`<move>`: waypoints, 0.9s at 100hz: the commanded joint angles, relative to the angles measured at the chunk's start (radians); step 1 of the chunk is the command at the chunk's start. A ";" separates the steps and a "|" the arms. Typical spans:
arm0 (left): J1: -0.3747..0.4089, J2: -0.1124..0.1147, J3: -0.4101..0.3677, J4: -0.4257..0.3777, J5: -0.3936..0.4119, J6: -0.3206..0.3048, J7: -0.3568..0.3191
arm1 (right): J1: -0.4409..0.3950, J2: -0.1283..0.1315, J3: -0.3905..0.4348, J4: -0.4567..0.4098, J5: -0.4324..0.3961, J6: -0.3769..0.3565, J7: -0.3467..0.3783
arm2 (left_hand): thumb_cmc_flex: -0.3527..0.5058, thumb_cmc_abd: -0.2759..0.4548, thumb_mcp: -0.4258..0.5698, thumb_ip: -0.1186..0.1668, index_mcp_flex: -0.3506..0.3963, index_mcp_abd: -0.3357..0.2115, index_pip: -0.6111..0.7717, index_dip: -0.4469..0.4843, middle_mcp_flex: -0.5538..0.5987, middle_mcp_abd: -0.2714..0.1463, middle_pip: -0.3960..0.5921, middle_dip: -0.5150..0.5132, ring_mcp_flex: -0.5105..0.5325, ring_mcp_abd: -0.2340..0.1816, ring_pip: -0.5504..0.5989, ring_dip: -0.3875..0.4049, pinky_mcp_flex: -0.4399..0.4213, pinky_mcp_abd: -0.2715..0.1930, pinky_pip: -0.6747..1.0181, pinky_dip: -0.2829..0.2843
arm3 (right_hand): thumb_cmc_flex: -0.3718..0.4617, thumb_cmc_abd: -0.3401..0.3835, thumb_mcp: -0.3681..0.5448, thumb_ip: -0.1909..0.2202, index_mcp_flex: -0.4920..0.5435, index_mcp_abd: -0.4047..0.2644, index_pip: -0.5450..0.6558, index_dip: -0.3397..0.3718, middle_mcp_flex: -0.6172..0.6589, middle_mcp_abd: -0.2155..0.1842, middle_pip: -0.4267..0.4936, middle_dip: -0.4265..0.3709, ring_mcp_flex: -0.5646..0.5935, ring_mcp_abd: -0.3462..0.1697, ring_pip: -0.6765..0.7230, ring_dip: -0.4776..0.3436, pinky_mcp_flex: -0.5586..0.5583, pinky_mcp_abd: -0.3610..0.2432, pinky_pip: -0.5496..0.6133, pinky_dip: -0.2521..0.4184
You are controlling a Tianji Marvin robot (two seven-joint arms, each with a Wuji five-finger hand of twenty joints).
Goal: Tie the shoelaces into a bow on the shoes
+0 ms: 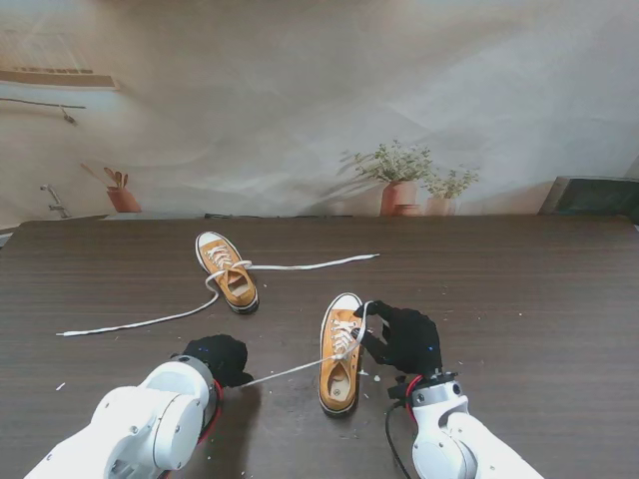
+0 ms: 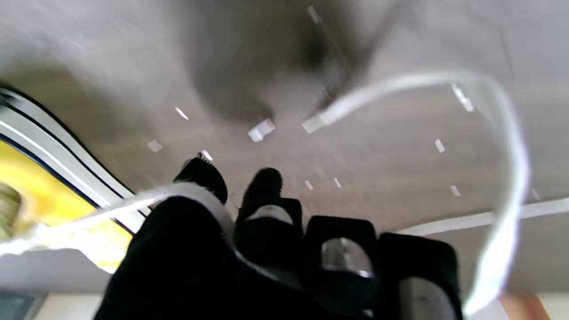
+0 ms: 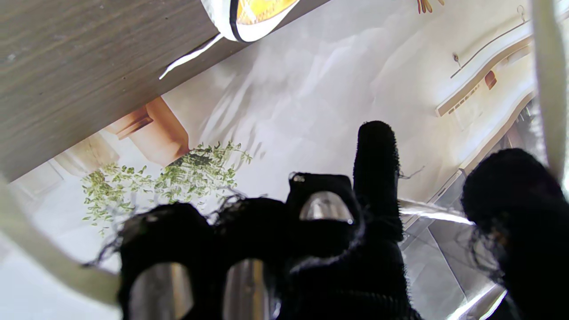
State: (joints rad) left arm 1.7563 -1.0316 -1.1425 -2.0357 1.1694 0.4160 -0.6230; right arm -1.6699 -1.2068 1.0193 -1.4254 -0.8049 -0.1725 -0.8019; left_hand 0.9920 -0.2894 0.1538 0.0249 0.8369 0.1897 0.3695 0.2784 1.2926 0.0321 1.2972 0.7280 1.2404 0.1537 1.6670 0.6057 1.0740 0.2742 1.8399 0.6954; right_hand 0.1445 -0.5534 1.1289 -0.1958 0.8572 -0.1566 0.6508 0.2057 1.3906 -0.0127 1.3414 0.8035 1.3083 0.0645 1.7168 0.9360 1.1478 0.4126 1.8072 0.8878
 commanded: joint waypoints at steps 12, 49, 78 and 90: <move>-0.063 0.058 0.032 -0.012 -0.247 0.035 -0.133 | -0.013 0.005 0.012 -0.013 0.002 -0.006 0.011 | 0.083 -0.075 -0.010 0.035 -0.018 -0.107 0.227 0.067 0.011 0.004 -0.013 0.028 0.031 -0.015 -0.001 -0.011 0.023 -0.201 0.254 -0.062 | 0.028 -0.019 0.039 0.018 0.029 -0.013 -0.013 -0.005 0.062 0.044 0.053 0.021 0.000 -0.012 0.092 0.019 0.028 0.012 0.239 0.015; -0.088 0.076 0.015 0.064 -0.773 -0.013 -0.096 | -0.014 0.006 0.013 -0.017 -0.001 -0.007 0.012 | 0.042 -0.070 -0.069 -0.003 -0.002 -0.188 0.319 0.066 -0.004 0.031 -0.031 0.035 0.031 -0.007 -0.021 -0.017 0.018 -0.181 0.254 -0.105 | 0.028 -0.017 0.037 0.017 0.028 -0.018 -0.015 -0.008 0.062 0.044 0.055 0.021 0.001 -0.014 0.091 0.021 0.028 0.012 0.239 0.017; 0.005 0.021 -0.052 0.144 -1.117 -0.158 0.036 | -0.012 0.007 0.006 -0.019 0.000 0.001 0.023 | -0.066 -0.004 -0.148 -0.038 0.067 -0.242 0.279 0.003 -0.030 0.035 -0.034 0.071 0.031 0.015 -0.043 -0.020 0.012 -0.128 0.254 -0.141 | 0.026 -0.007 0.032 0.018 0.023 -0.025 -0.013 -0.007 0.062 0.044 0.055 0.020 0.001 -0.014 0.090 0.022 0.028 0.012 0.238 0.018; 0.032 -0.001 -0.067 0.179 -1.243 -0.186 0.071 | -0.009 0.007 0.001 -0.016 0.001 0.004 0.026 | -0.085 0.010 -0.149 -0.041 0.093 -0.234 0.251 -0.004 -0.036 0.051 -0.037 0.078 0.030 0.030 -0.049 -0.020 0.009 -0.105 0.253 -0.148 | 0.029 -0.006 0.029 0.018 0.022 -0.025 -0.012 -0.006 0.062 0.044 0.055 0.020 0.001 -0.014 0.090 0.022 0.028 0.012 0.238 0.018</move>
State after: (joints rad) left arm 1.7674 -1.0220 -1.2122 -1.8642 -0.1170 0.2354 -0.5536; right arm -1.6794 -1.2031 1.0232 -1.4396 -0.8046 -0.1705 -0.7926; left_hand 0.9503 -0.2947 0.0384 0.0103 0.8797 0.0633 0.6288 0.2879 1.2528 0.0536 1.2600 0.7790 1.2400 0.1579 1.6185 0.6057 1.0724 0.2750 1.8402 0.5641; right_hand 0.1447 -0.5538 1.1289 -0.1958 0.8576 -0.1592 0.6508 0.2057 1.3906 -0.0128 1.3437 0.8039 1.3083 0.0648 1.7173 0.9381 1.1479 0.4127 1.8072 0.8910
